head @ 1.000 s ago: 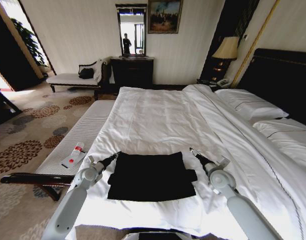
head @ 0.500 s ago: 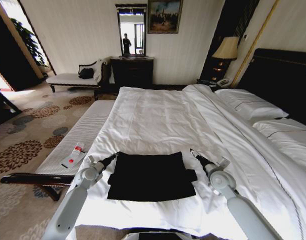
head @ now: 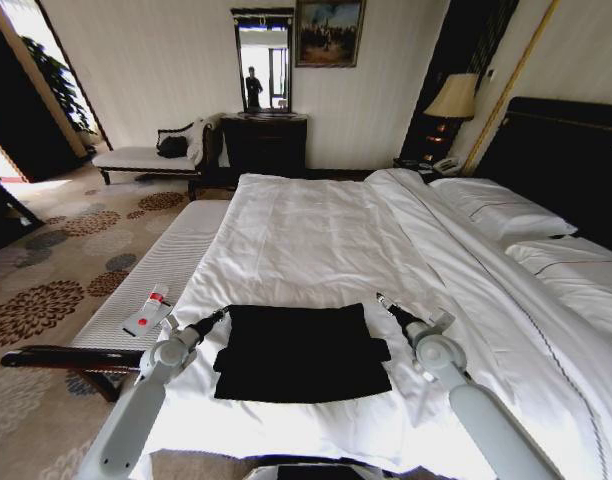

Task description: Fold the clothes on the bed.

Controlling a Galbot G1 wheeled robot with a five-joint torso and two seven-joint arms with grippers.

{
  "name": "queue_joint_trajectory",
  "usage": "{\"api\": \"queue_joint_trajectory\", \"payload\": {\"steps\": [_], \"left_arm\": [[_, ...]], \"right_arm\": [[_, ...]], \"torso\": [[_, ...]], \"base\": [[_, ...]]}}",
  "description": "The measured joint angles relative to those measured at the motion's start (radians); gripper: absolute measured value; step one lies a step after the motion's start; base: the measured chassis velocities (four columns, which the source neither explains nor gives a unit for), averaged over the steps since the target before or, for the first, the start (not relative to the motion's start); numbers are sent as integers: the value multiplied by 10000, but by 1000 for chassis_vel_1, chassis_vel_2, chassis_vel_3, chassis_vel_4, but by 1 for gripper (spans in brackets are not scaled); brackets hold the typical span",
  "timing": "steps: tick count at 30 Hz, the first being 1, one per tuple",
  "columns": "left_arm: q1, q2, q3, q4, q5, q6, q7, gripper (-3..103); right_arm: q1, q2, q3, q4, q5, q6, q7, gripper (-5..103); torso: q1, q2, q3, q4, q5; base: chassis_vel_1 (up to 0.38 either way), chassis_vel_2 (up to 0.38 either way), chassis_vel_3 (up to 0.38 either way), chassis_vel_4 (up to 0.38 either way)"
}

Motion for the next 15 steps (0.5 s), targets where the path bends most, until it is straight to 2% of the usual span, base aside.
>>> {"api": "queue_joint_trajectory", "payload": {"steps": [4, 7, 10, 12, 14, 15], "left_arm": [[422, 131, -208, -405, 158, -39, -30, 19], [591, 184, -366, -634, 190, -83, -28, 24], [736, 195, -725, -1106, -59, -107, -26, 41], [734, 192, -753, -1136, -100, -107, -28, 41], [620, 171, -825, -1066, -203, -109, -47, 52], [620, 171, -825, -1066, -203, -109, -47, 52]], "right_arm": [[216, -185, -286, -58, 88, -130, -47, 100], [289, -288, -459, -112, 119, -219, -68, 100], [483, -437, -821, -323, 152, -417, -157, 100], [504, -445, -849, -344, 160, -437, -166, 100], [553, -468, -928, -423, 213, -577, -267, 100], [553, -468, -928, -423, 213, -577, -267, 100]], "torso": [[-1, 0, 0, 1, 0], [0, 0, 0, 3, 0], [-1, 0, 0, 0, 2], [-1, 0, 0, 0, 3], [0, 0, 0, -2, 1], [0, 0, 0, -2, 1]], "base": [[0, 0, 0, 0], [0, 0, 0, 0], [0, 0, 0, 0], [0, 0, 0, 0], [0, 0, 0, 0], [0, 0, 0, 0]]}}
